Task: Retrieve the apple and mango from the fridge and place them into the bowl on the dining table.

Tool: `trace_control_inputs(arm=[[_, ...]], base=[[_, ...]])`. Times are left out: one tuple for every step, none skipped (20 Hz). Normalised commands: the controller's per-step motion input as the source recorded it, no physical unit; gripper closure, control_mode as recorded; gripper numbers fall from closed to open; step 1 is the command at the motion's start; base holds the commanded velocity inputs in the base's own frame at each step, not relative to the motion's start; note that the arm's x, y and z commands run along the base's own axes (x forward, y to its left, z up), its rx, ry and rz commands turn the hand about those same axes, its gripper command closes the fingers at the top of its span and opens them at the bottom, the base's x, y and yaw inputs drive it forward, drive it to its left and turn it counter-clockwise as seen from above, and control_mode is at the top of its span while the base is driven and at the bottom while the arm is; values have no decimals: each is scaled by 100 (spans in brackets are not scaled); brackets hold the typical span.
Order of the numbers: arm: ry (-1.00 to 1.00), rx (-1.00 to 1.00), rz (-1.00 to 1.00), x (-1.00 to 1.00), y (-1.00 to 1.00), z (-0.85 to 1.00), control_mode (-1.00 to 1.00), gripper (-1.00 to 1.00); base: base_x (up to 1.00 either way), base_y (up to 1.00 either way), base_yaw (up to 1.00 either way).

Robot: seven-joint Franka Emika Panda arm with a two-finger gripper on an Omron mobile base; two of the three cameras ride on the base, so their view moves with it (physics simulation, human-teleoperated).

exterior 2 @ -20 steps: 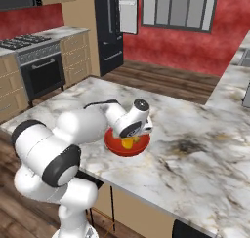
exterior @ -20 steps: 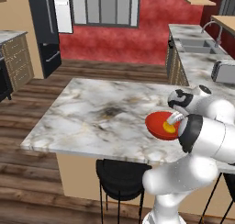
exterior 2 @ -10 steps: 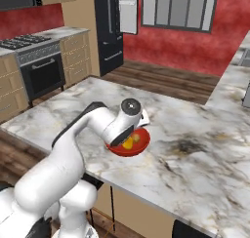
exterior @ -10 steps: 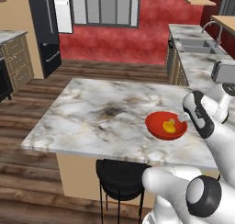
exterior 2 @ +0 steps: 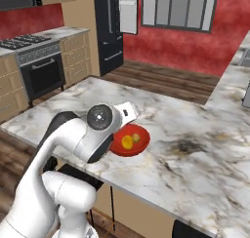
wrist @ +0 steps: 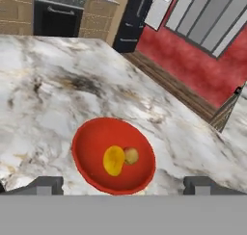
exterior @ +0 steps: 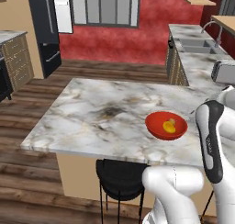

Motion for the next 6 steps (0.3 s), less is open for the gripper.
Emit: trace_control_inputs(arm=[[-18, -17, 0, -74, 13, 100, -100, -100], [-18, -17, 0, -75, 13, 100, -100, -100], [-17, -17, 0, -75, 16, 100, -100, -100], [-15, -17, 0, -72, 16, 100, -100, -100], [-14, -17, 0, -73, 10, 100, -100, -100], [-14, -16, 0, -73, 4, 100, -100, -100]], base=[[0, 0, 0], [0, 0, 0], [0, 0, 0], [0, 0, 0], [0, 0, 0], [0, 0, 0]])
